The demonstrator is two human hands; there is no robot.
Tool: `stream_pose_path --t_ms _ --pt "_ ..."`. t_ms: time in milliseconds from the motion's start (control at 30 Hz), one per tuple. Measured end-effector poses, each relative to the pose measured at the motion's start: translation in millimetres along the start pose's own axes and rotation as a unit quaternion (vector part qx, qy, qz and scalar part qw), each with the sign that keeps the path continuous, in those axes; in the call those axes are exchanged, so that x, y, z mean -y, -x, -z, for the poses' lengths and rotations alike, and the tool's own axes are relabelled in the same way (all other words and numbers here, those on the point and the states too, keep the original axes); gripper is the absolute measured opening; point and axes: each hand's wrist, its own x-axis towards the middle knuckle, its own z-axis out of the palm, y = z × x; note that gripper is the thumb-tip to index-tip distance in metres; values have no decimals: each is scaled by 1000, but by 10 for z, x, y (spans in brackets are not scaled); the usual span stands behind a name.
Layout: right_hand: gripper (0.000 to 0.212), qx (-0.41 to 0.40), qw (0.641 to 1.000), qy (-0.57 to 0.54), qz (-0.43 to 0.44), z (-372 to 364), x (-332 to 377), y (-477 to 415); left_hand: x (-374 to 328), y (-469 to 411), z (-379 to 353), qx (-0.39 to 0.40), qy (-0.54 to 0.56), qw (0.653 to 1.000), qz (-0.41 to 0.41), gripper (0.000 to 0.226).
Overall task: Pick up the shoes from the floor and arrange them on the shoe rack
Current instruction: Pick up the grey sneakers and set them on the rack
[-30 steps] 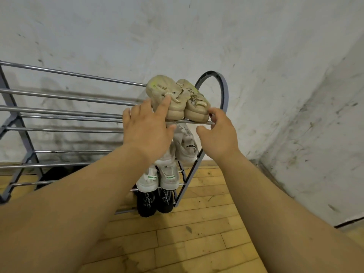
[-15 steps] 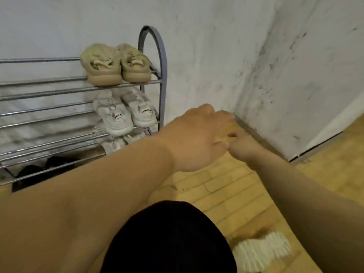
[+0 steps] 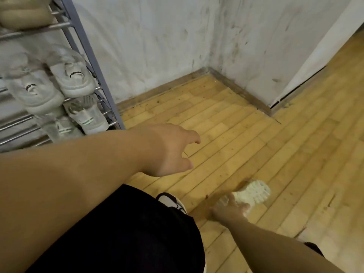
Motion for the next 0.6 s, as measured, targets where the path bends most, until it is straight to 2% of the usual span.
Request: stream_pose_path --t_ms 67,167,233,400,533,600 --pt "109 -26 996 -78 -38 -26 33 17 -20 -9 16 -12 21 1000 2 65" --pt "92 -84 990 -108 -41 95 171 301 -52 26 50 -25 49 998 7 64" --pt "85 -94 985 -138 -38 134 154 351 -74 51 49 -34 52 998 11 64" --pt "89 -164 963 -209 -36 154 -39 421 -22 138 24 -28 56 998 24 65" --pt "101 -136 962 -232 -45 216 -19 371 -19 193 41 -32 78 996 40 65" --pt "103 -112 950 -283 -63 246 50 321 -63 179 32 -37 77 996 34 64"
